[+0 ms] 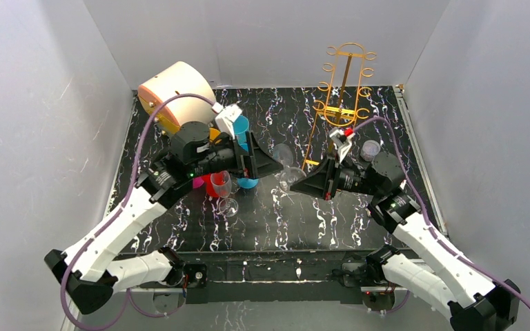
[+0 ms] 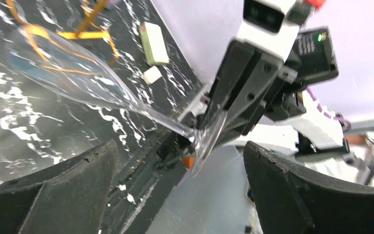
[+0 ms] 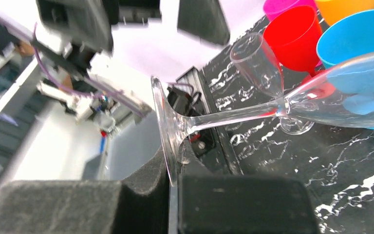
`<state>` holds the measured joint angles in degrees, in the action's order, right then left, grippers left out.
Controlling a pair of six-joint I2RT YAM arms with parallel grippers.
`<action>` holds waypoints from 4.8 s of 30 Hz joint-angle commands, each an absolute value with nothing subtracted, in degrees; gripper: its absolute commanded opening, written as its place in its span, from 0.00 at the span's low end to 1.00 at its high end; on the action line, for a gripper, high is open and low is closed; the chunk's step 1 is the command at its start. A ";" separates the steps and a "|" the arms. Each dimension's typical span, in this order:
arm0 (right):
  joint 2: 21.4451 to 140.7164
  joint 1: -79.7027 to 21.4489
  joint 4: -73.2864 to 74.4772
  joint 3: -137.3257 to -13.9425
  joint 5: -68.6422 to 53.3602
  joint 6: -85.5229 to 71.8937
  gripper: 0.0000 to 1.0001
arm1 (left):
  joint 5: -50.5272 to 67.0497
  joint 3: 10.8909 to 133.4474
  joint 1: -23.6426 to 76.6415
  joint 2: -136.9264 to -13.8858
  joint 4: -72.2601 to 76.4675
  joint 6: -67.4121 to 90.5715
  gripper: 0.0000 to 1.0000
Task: Take the wine glass off the wine glass rack
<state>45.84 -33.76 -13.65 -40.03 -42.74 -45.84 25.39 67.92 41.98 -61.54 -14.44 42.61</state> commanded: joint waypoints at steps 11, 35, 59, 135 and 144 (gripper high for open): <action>35.92 -33.93 -2.15 -31.79 -59.32 19.47 0.01 | -5.37 85.59 41.37 -60.50 -38.54 34.95 0.98; 30.16 -34.45 9.47 -29.29 -49.47 73.31 0.01 | 46.93 99.89 22.76 -82.46 -33.67 34.45 0.92; 35.74 -34.60 13.80 -33.50 -42.36 89.26 0.01 | 46.79 95.08 26.25 -83.26 -44.55 23.53 0.46; 35.32 -34.94 14.44 -33.79 -42.86 89.27 0.99 | 31.09 102.26 35.22 -84.46 -57.47 9.84 0.00; 30.05 -34.90 10.31 -30.82 -40.54 78.01 0.99 | 22.19 99.07 38.13 -82.23 -55.78 12.23 0.00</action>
<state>33.32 -35.18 16.25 -31.88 -41.47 85.58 27.42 100.16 36.60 -85.58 -55.72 10.96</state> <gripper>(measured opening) 0.985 0.116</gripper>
